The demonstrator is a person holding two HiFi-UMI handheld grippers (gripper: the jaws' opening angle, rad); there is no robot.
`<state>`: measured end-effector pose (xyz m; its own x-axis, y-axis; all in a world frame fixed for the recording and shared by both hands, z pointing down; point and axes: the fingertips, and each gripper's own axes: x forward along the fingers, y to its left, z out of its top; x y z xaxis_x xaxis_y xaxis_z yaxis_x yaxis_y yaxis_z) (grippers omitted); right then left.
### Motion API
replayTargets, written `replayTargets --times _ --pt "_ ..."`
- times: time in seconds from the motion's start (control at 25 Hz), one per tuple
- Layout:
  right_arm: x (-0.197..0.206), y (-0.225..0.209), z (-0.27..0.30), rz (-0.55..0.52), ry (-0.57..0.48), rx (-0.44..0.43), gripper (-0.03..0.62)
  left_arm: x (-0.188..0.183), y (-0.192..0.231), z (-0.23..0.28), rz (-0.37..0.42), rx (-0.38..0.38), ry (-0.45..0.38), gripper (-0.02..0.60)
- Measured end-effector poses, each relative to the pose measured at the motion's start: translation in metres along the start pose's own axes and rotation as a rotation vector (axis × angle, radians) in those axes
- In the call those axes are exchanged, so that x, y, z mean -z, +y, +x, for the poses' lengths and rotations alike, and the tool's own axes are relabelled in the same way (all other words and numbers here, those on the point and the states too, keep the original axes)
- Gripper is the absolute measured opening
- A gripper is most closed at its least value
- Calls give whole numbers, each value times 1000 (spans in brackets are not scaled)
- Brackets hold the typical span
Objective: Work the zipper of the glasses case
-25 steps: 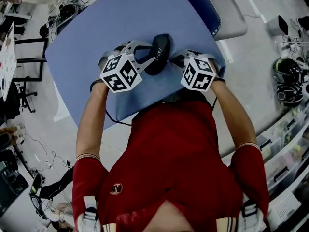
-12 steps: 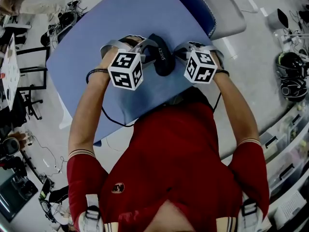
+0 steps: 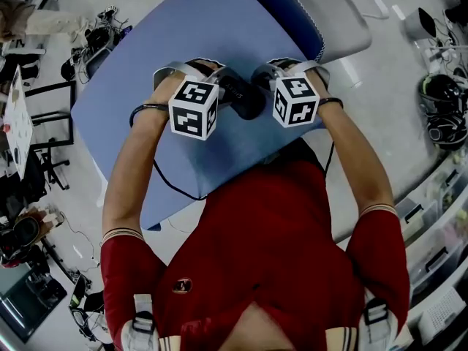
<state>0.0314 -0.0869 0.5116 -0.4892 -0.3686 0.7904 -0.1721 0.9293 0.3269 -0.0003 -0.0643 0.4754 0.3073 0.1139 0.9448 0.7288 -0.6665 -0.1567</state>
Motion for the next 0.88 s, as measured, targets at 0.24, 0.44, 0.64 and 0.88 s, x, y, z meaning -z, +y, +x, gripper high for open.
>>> replayTargets --times 0.24,0.44,0.64,0.88 --pt "3 -1 7 -56 -1 -33 -2 2 -2 7 -16 79 -7 173" --pt "4 6 10 -46 -9 -82 -2 5 0 6 -59 77 -72 173" --pt "5 13 -2 -2 -24 -96 -3 7 0 5 -81 73 -106 173" --pt "20 29 -7 -16 33 -105 -3 6 0 6 -93 63 -130 173"
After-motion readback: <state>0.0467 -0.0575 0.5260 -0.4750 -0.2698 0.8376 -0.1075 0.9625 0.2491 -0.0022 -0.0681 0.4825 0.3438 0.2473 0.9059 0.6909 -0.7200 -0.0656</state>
